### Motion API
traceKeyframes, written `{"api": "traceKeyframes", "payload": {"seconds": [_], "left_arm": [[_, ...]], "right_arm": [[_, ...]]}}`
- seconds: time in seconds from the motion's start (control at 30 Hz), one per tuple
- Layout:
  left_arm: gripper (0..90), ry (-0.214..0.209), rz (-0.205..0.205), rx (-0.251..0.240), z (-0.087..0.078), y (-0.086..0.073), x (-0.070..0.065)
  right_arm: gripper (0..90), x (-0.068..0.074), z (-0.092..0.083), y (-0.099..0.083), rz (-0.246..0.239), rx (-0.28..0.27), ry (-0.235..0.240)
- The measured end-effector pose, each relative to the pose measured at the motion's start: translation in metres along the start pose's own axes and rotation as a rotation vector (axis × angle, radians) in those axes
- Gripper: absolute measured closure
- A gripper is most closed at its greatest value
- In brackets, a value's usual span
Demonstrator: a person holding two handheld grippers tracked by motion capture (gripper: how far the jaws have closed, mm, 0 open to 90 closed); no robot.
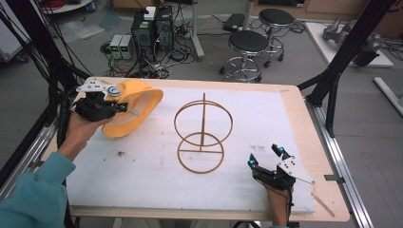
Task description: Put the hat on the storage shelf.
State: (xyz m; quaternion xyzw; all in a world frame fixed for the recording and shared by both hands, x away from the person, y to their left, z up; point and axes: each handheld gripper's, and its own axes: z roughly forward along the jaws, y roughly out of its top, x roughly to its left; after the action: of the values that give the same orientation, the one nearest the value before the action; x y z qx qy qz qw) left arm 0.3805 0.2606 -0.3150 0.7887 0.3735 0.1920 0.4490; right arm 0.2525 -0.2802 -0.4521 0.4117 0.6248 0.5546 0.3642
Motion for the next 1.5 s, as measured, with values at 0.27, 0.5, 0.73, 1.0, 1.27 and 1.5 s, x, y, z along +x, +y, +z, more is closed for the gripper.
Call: {"api": "traceKeyframes", "payload": {"seconds": [0.27, 0.5, 0.73, 1.0, 1.27, 1.5], "left_arm": [[74.2, -0.083, -0.009, 0.009, 0.006, -0.004, -0.022], [66.9, -0.148, -0.022, 0.015, 0.006, -0.003, -0.04], [51.4, -0.2, -0.025, -0.014, -0.005, -0.003, -0.056], [22.5, -0.148, -0.032, -0.018, -0.01, -0.005, -0.054], [14.7, -0.143, -0.024, -0.019, -0.008, -0.011, -0.053], [13.8, -0.153, -0.015, -0.042, -0.015, -0.028, -0.059]], "right_arm": [[10.4, -0.001, 0.0, 0.0, 0.0, -0.004, 0.001], [10.4, 0.0, 0.0, 0.0, 0.0, -0.002, 0.002], [10.4, 0.0, 0.0, 0.0, -0.003, -0.009, -0.001], [10.4, 0.0, 0.0, 0.0, -0.002, -0.009, 0.001], [10.4, -0.001, 0.0, 0.0, -0.001, -0.005, 0.0], [10.4, -0.001, 0.0, 0.0, -0.004, -0.009, 0.0]]}}
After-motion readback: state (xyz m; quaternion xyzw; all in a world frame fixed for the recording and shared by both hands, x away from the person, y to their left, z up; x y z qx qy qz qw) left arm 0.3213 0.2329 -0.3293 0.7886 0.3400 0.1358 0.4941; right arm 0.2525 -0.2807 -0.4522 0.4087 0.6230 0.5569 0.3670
